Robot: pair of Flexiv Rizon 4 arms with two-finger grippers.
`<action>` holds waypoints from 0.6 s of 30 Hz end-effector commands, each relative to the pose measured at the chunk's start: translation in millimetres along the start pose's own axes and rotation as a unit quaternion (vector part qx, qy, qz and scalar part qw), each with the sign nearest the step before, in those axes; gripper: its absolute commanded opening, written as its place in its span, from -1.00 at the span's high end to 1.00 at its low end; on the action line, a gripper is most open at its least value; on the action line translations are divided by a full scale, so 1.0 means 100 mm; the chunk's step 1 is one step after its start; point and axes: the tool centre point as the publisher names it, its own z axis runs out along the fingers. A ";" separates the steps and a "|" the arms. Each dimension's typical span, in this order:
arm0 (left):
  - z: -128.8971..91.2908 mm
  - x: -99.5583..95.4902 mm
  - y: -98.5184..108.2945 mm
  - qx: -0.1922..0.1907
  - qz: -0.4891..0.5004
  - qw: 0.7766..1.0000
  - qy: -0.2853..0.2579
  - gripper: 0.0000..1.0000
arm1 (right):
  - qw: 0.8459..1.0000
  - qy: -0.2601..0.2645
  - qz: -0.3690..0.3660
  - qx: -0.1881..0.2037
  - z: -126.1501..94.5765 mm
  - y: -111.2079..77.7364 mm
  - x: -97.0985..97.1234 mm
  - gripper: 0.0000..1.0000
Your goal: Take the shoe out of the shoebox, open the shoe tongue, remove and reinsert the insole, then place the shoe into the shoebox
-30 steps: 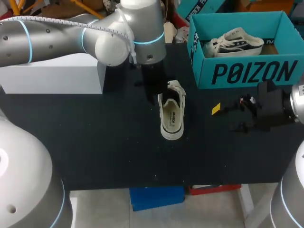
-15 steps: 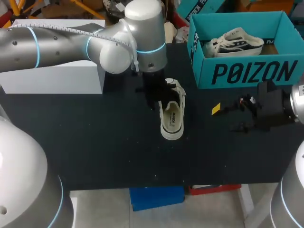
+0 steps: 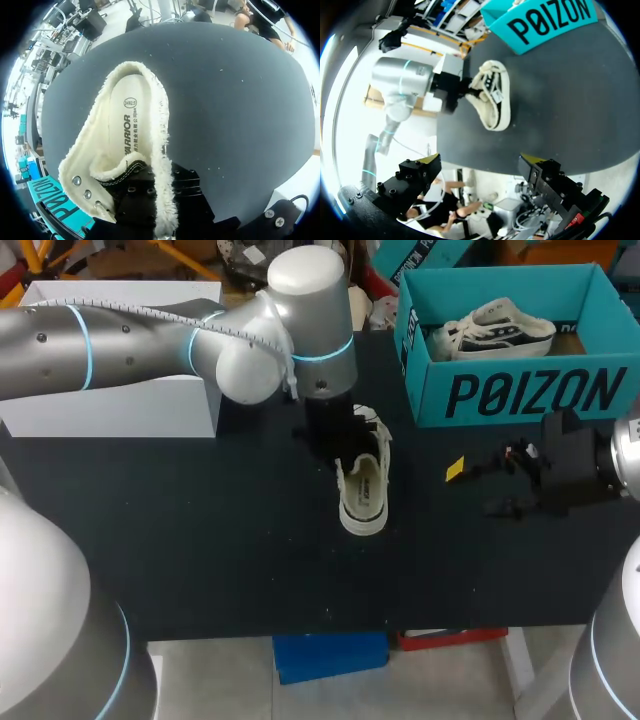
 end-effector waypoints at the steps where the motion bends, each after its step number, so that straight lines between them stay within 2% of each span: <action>1: -0.13 -0.01 -0.04 0.018 0.002 1.000 -0.012 1.00 | 1.000 -0.001 0.000 0.000 0.00 0.00 0.01 -1.00; 5: -0.33 -0.03 -0.07 0.022 -0.001 1.000 -0.021 1.00 | 1.000 -0.001 0.000 0.000 0.00 0.00 0.01 -1.00; 10: -0.74 -0.11 -0.13 0.017 -0.018 0.999 -0.044 1.00 | 1.000 -0.001 0.000 0.000 0.00 0.00 0.01 -1.00; 18: -1.56 -0.20 -0.20 -0.044 -0.048 0.996 -0.058 1.00 | 1.000 -0.001 0.000 0.000 0.00 0.00 0.01 -1.00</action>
